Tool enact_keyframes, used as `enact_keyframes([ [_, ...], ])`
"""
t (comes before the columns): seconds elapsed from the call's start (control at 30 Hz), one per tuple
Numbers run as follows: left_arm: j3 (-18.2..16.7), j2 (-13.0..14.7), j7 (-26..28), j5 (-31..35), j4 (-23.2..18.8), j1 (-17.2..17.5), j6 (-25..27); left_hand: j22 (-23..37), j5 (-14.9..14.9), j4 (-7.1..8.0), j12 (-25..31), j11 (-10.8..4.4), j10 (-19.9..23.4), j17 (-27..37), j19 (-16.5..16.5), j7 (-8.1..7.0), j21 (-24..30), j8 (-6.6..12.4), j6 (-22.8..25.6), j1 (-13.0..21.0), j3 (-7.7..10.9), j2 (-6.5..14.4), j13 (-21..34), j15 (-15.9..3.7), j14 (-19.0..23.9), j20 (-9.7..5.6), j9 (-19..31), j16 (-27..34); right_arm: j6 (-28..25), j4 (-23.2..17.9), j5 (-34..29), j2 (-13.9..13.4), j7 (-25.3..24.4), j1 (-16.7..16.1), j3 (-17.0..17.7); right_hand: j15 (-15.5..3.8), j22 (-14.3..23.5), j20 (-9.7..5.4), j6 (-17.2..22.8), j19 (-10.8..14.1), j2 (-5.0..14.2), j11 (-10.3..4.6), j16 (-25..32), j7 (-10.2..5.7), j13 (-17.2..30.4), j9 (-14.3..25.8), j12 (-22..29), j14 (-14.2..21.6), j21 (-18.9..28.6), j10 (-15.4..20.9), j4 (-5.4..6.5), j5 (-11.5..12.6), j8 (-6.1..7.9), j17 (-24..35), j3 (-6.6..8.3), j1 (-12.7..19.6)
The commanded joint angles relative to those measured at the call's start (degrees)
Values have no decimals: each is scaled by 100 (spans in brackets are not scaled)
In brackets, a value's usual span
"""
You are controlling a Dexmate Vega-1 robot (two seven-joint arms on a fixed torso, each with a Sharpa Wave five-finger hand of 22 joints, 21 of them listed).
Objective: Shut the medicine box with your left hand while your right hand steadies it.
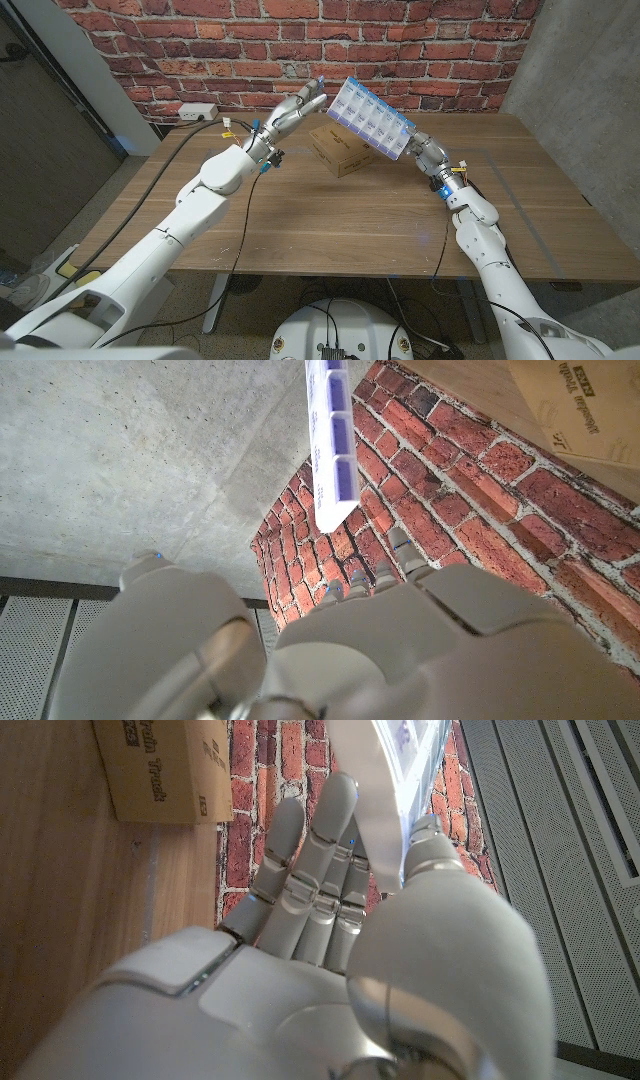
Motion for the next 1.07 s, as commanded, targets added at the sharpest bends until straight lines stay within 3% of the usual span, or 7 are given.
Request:
enact_keyframes([
  [0.03,-98,352,459,7,-225,296,-360,21,26,-1,3,29,-2595,13,-3094,-35,-32,-2,-3227,9,-47,-25,1,-9,-2485,-4,-2,10,-52,-144,-177,2,-312,-86,-66,-132,-21,-808,200,-24,525,-498,-16,-114,8,27,-2,45,49,928,-87,31,-8,29,134,475],
  [0.23,-137,504,669,21,-305,385,-429,27,45,36,85,-20,-2516,-13,-2985,-180,-89,120,-2976,-46,-112,39,-74,-39,-2436,-6,-52,80,-67,-295,-233,18,-456,-154,-86,-132,-56,-809,194,-28,524,-501,-21,-107,12,42,-10,42,71,933,-89,33,-15,28,137,476],
  [0.7,-223,972,902,-55,-344,713,-637,33,51,76,109,-83,-2512,-27,-3026,-322,-174,186,-2832,-113,-162,116,-137,-110,-2472,22,-91,88,-135,-886,-482,70,-911,-454,-221,-132,-156,-809,219,-45,526,-504,-28,-121,37,56,-30,44,131,936,-86,31,-33,27,144,467],
  [0.93,-309,1133,727,-427,-65,845,-948,36,53,88,110,-80,-2527,-31,-3050,-325,-211,183,-2845,-133,-175,148,-158,-109,-2503,34,-102,84,-149,-1194,-643,194,-1123,-626,-426,-133,-197,-812,216,-46,526,-497,-29,-121,31,58,-47,43,161,945,-89,31,-49,28,148,469],
  [1.07,-421,1271,727,-557,-18,1052,-1159,38,53,97,108,-72,-2545,-33,-3081,-300,-244,179,-2858,-149,-186,171,-172,-109,-2511,40,-110,87,-120,-1170,-698,263,-1134,-544,-550,-133,-231,-810,219,-53,526,-504,-29,-124,27,61,-61,44,175,946,-89,31,-57,30,150,467],
])
